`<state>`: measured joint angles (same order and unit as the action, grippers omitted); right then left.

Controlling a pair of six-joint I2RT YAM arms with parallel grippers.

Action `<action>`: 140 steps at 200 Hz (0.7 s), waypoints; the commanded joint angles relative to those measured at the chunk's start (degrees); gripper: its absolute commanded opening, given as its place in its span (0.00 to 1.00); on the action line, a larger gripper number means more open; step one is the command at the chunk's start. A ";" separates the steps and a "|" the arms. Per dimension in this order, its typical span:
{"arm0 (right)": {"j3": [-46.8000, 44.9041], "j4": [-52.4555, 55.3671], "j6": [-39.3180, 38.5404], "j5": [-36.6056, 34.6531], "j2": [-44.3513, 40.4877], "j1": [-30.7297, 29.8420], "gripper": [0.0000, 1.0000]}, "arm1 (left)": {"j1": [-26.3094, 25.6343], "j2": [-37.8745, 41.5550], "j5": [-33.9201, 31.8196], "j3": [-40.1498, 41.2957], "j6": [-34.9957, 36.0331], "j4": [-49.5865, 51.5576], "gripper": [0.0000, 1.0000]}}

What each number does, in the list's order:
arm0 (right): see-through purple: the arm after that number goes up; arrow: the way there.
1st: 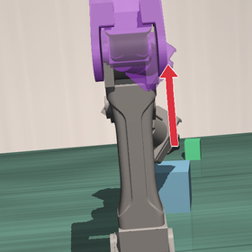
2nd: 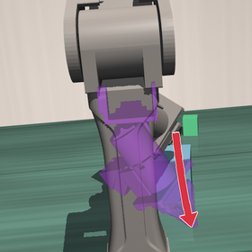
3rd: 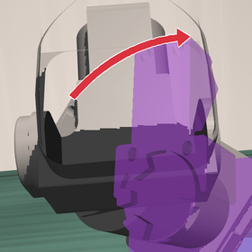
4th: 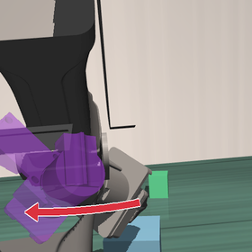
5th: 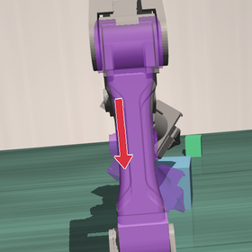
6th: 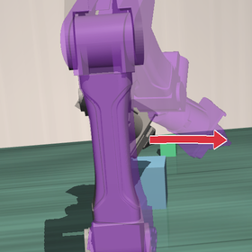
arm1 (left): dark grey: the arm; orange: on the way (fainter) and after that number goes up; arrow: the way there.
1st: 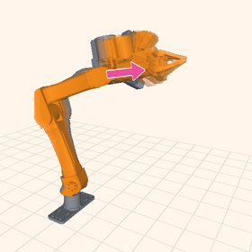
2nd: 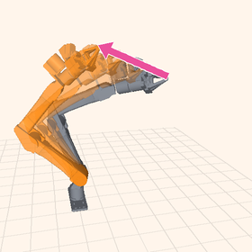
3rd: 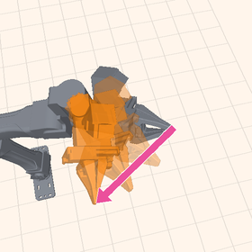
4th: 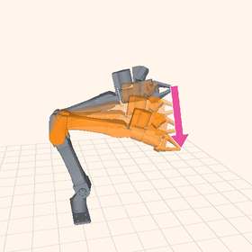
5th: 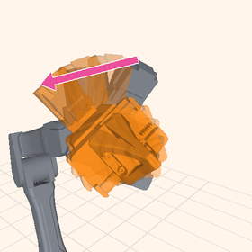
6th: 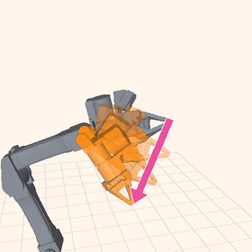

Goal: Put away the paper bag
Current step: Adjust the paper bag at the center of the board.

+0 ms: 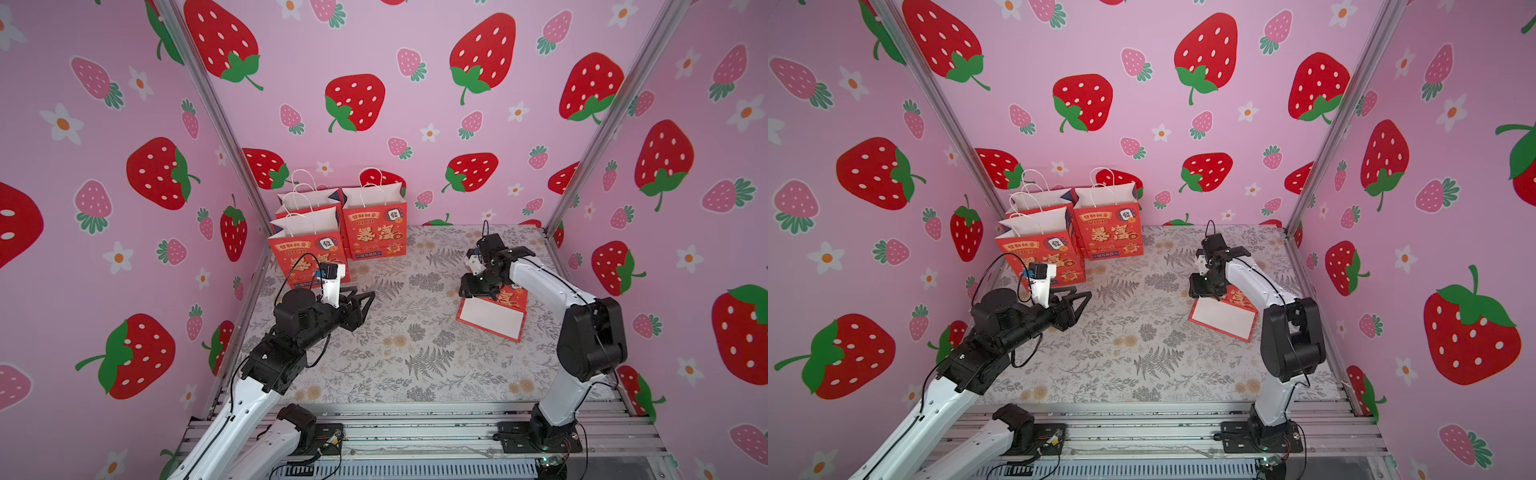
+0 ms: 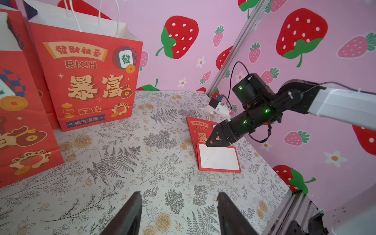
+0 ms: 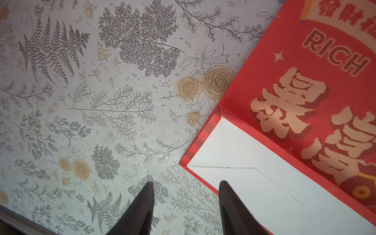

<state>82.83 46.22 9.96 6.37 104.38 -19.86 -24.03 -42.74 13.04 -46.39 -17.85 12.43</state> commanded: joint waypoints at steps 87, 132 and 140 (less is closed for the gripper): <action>-12.28 -11.86 3.39 2.48 4.14 -1.19 0.53 | 6.77 1.43 -13.01 4.00 -8.41 0.75 0.57; -19.32 -10.95 4.18 -0.49 -1.40 0.19 0.53 | 8.29 3.71 -13.70 5.28 -9.29 0.84 0.56; -20.59 -10.77 4.44 -0.85 -2.60 0.62 0.53 | 8.45 3.72 -13.65 5.31 -9.27 0.97 0.56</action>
<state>65.89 33.67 13.04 7.42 104.66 -20.49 -16.29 -39.70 0.38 -41.63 -26.20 13.76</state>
